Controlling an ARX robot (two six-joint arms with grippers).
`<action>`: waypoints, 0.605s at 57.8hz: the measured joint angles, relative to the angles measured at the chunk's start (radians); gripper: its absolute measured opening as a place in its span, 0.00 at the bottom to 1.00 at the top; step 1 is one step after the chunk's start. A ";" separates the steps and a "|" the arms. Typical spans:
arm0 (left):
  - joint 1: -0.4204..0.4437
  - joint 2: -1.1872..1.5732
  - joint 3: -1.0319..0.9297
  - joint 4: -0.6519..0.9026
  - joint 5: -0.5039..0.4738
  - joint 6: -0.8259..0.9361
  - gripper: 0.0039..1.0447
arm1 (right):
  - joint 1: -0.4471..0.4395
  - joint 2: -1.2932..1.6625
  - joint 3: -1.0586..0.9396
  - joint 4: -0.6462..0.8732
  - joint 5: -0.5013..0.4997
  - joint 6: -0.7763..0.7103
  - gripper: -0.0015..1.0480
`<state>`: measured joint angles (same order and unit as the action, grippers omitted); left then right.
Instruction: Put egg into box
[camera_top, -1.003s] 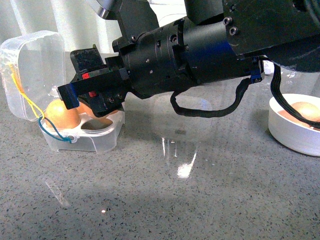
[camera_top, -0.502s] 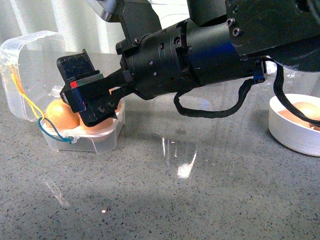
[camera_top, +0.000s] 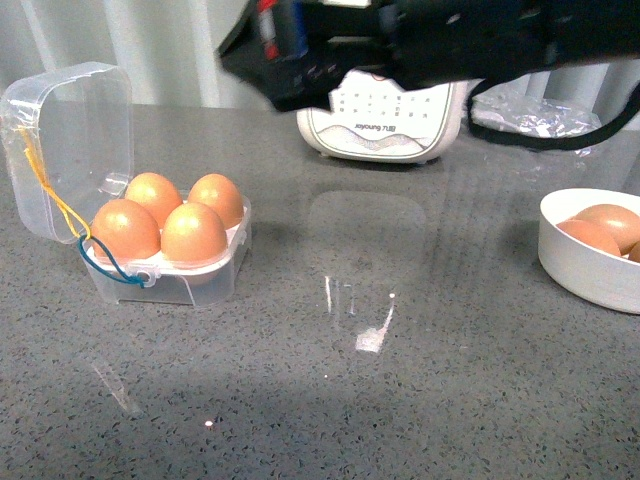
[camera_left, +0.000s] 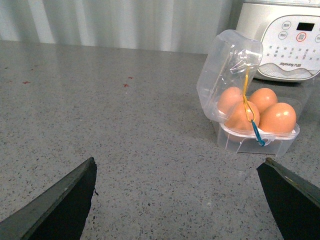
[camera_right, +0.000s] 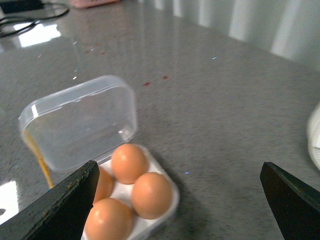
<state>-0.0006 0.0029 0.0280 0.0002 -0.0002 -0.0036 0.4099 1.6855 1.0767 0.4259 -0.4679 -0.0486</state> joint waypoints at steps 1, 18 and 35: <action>0.000 0.000 0.000 0.000 0.000 0.000 0.94 | -0.014 -0.014 -0.011 0.010 0.021 0.007 0.93; 0.000 0.000 0.000 0.000 0.000 0.000 0.94 | -0.290 -0.341 -0.316 0.089 0.476 -0.055 0.93; 0.000 0.000 0.000 0.000 0.000 0.000 0.94 | -0.430 -0.638 -0.548 0.190 0.612 -0.241 0.93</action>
<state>-0.0006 0.0029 0.0280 0.0002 -0.0002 -0.0036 -0.0204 1.0473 0.5289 0.6159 0.1440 -0.2901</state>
